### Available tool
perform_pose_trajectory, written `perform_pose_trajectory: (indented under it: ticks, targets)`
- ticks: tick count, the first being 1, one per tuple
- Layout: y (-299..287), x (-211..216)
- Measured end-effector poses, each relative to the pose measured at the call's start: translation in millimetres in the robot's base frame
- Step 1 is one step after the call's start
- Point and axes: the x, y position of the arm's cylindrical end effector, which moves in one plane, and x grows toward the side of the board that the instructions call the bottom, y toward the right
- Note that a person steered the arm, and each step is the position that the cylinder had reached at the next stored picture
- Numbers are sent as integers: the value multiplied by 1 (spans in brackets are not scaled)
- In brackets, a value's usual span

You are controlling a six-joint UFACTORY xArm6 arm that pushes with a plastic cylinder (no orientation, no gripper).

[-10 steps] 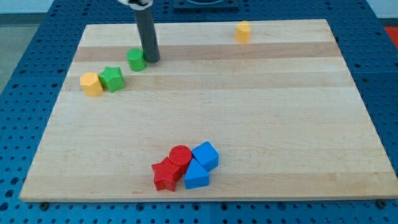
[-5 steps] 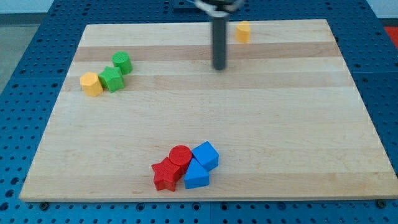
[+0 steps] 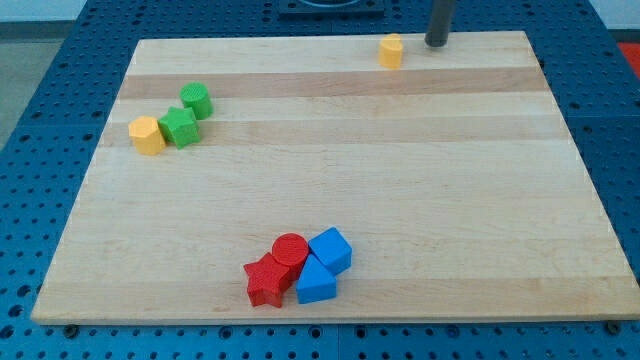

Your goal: Move the yellow heart into the green blocks

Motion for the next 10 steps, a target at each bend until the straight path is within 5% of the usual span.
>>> perform_pose_trajectory:
  ticks: [3,6,7,9,10]
  targets:
    - [-62,22]
    - [-141,195]
    - [-145,216]
    - [-64,140]
    - [-70,87]
